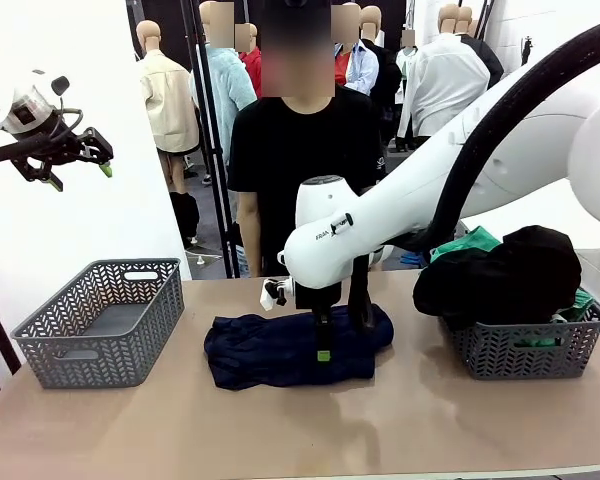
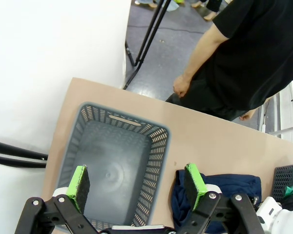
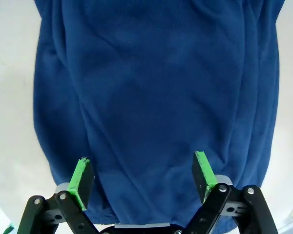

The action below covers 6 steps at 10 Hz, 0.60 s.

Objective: Sort the tops and bottoms.
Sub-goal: Lift clothes from the center of the table with your right hand.

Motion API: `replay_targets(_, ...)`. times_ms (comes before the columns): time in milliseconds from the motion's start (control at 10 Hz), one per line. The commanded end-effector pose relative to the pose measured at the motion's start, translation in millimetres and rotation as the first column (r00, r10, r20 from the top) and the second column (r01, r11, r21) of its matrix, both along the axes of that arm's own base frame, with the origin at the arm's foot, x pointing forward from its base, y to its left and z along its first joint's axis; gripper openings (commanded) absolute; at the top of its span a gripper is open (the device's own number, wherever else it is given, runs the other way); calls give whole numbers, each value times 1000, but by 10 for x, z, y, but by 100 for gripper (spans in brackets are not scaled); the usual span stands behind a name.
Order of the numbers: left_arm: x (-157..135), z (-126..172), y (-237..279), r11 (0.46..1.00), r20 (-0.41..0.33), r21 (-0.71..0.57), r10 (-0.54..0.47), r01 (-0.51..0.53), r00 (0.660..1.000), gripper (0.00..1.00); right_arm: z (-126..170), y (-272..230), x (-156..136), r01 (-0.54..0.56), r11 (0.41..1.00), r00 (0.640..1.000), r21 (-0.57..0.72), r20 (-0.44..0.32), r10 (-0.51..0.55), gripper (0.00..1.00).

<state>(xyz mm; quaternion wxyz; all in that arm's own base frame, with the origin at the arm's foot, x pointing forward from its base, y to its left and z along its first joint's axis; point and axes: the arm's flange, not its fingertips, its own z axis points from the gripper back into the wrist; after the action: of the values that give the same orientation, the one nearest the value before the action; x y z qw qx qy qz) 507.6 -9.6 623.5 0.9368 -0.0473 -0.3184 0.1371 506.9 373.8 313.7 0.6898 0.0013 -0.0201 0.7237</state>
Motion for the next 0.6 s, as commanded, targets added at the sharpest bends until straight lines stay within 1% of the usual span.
replay_targets(0, 15, 19, 21, 1000, 3, 11, -1, 1, 1000, 100, -77, 118, 57, 4, 999, 1000, -37, -18, -5, 100)
replay_targets(100, 15, 19, 21, 1000, 3, 11, -1, 1, 1000, 100, -124, 138, 56, -9, 999, 999, -45, -42, 7, 100)
replay_targets(200, 15, 19, 21, 1000, 3, 11, -1, 1, 1000, 100, -121, 123, 52, -5, 999, 999, -38, -46, 4, 100)
replay_targets(300, 15, 19, 21, 1000, 3, 11, -1, 1, 1000, 100, -106, 106, 38, -2, 999, 999, -35, -42, 0, 94)
replay_targets(500, 15, 19, 21, 1000, 3, 11, -1, 1, 1000, 100, -100, 103, 34, 1, 999, 999, -44, -44, -3, 55)
